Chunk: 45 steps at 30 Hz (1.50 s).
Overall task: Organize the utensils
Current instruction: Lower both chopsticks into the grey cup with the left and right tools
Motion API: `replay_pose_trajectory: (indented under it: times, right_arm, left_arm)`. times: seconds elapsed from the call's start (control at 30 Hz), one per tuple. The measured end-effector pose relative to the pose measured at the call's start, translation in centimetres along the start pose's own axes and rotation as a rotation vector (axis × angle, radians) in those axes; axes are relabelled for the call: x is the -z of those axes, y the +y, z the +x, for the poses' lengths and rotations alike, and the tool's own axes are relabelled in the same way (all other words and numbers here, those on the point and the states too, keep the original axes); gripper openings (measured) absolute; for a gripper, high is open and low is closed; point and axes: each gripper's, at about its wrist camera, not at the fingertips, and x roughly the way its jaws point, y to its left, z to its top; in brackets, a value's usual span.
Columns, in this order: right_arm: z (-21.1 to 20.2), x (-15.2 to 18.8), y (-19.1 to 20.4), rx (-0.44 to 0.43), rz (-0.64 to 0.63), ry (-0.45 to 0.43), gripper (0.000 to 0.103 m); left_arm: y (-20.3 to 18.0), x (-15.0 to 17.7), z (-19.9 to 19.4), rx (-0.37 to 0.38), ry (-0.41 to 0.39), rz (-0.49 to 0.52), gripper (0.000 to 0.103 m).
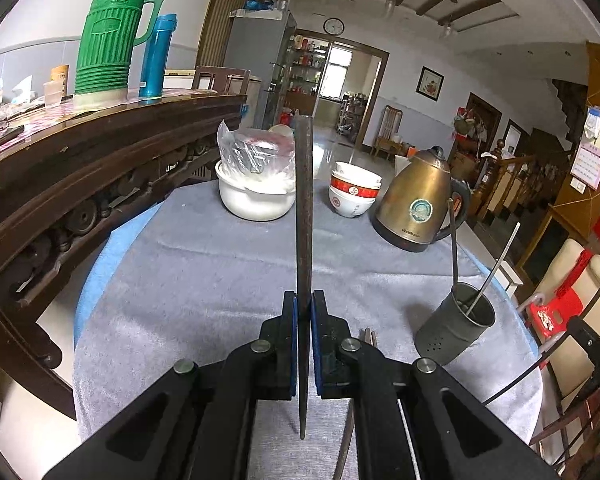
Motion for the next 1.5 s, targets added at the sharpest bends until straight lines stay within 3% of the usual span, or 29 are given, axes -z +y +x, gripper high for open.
replay_pose_trajectory:
  times: [0.27,0.53,0.77,0.97,1.2,1.5]
  right_arm:
    - [0.0,-0.2,-0.1,-0.001,0.009,-0.003,0.006]
    - [-1.2,-2.1,-1.5,-0.010,0.052,-0.064,0.006]
    - [-2.7,-6.4,-2.7,-0.042,0.093,-0.183,0.006]
    - [-0.7,-7.9,-2.5,-0.060,0.083,-0.199,0.006]
    - [2.5,-7.5,-3.7,-0.044,0.106,-0.181,0.007]
    - [6.6,-6.7,-5.1,-0.037,0.120,-0.105,0.007]
  left_arm:
    - [-0.1,-0.4,-0.1,0.023,0.000,-0.017,0.007]
    - [-1.0,-3.6,-0.6,0.140,-0.029,-0.102,0.007]
    - [-5.5,-7.2,-1.2,0.283,-0.091,-0.112,0.007]
    - [-9.9,-8.9,0.6,0.344,-0.105,-0.084,0.007]
    - [-13.8,-8.3,4.7,0.337,-0.060,-0.016,0.007]
    - [-15.3,-6.8,7.9,0.301,-0.007,0.037,0.007]
